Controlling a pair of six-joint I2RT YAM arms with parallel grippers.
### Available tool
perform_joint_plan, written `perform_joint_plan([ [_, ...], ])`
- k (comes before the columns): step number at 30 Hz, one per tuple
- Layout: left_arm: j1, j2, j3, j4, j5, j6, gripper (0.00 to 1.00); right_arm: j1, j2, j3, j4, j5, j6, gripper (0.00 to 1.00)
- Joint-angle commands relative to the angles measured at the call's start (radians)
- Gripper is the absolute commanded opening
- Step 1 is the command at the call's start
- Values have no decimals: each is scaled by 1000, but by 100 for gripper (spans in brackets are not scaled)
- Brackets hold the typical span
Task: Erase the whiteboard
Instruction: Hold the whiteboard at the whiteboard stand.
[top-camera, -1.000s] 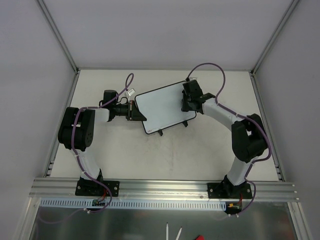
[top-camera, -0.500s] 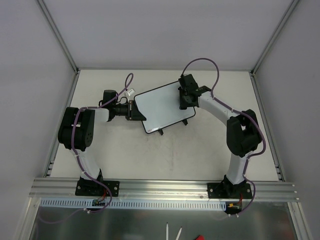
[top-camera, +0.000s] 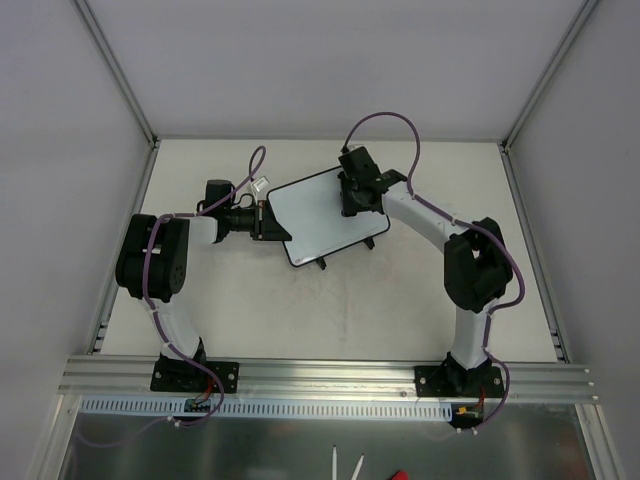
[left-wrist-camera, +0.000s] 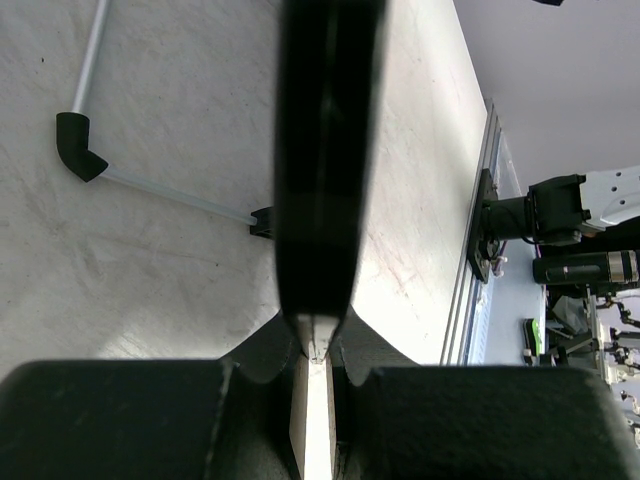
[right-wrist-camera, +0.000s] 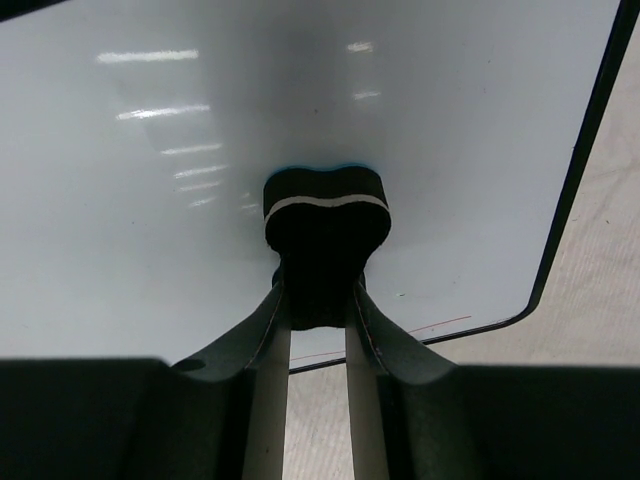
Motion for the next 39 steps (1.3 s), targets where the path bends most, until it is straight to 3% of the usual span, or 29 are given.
perform_joint_plan([
  [1, 9, -13, 12, -31, -32, 8, 0, -6, 43, 45, 63, -77, 25, 0],
  [9, 9, -12, 12, -30, -33, 8, 0, -90, 20, 13, 24, -11, 16, 0],
  [19, 9, -13, 12, -31, -32, 9, 0, -209, -17, -9, 23, -51, -34, 0],
  [33, 9, -13, 11, -31, -35, 8, 0, -241, -57, 68, 8, -76, -80, 0],
  [39, 9, -12, 14, -31, -36, 8, 0, -233, -153, -94, 50, -45, -97, 0],
])
